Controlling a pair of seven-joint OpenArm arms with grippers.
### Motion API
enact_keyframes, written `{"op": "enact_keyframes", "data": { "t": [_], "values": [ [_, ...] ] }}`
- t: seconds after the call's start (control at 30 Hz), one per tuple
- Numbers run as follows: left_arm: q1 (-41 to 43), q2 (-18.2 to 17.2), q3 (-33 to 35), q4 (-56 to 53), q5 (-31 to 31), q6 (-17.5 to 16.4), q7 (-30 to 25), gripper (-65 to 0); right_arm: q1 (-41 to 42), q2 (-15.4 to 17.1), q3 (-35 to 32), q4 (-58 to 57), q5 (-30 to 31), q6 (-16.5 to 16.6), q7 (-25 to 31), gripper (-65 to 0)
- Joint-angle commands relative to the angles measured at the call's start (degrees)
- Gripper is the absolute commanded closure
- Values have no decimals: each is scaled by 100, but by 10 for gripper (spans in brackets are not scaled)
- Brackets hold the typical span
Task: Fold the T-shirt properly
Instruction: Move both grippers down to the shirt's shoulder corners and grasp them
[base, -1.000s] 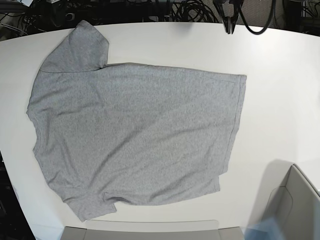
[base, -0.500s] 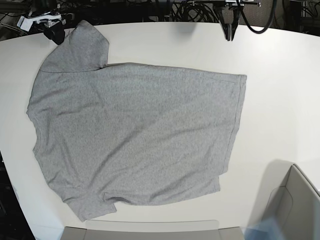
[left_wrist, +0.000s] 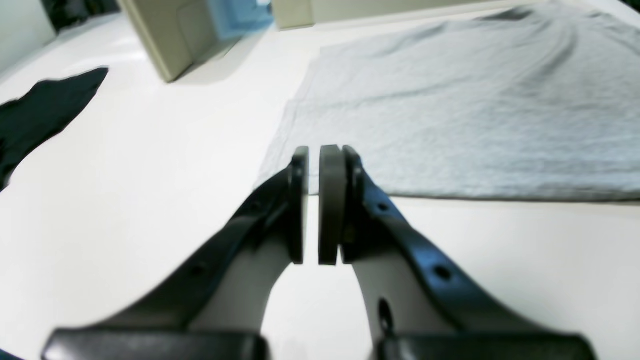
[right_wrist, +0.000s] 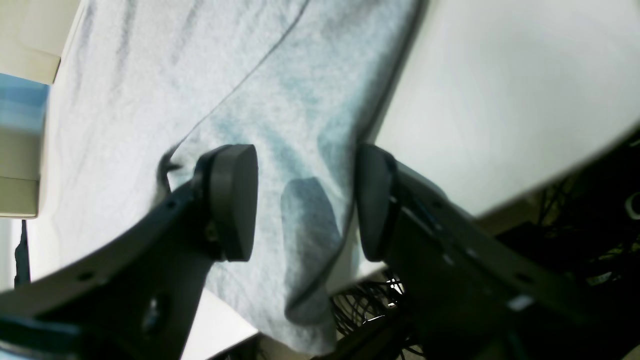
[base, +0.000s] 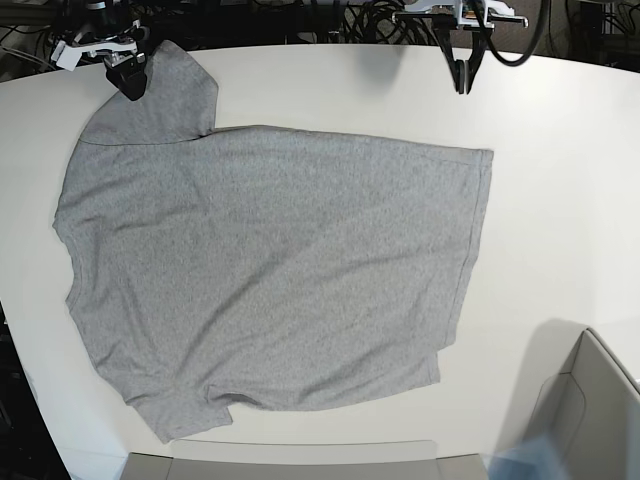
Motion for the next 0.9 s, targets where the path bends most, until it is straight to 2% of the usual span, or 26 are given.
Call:
{"op": "enact_keyframes", "data": {
  "t": [0.0,0.1,0.23,0.3,0.33,0.4,0.47,0.6,0.67,0.83,0.87],
  "values": [
    [13,-9,-10,139,1,12,-114,-58,-71,49,-20,-28,22,-130,-241,-311],
    [-31,-9,17,367,-25,12,273,-59,-71,49,-90,-28,13,-130,-241,-311],
    [-277,-9,78,1026,-60,3,1469,-91,78,49,-327,-63,13,-130,-241,-311],
    [-427,-27,219,1352,-333,-5,2066,-117,78,49,-406,-63,13,-130,-249,-311],
    [-506,-114,254,1519,-606,-14,2418,-129,78,49,-459,-55,13,-130,-249,-311],
    [-682,-334,280,1844,-1344,-269,3104,-147,78,75,-477,-55,13,-130,-249,-311],
    [-937,-519,192,2011,-2460,-612,4027,-155,78,92,-477,-55,13,-130,-249,-311],
    [-1605,-950,-634,1914,-4395,-665,5776,-156,52,101,-468,-55,4,-121,-249,-311],
    [-1895,-1011,-1126,1809,-4860,-665,6462,-156,43,101,-468,-55,4,-121,-249,-311],
    [-2651,-1011,-2190,1237,-5274,-709,8088,-158,43,101,-468,-63,4,-121,-249,-311],
    [-2853,-1020,-2322,1009,-5397,-823,8510,-158,43,101,-468,-63,4,-121,-249,-311]
  ]
}}
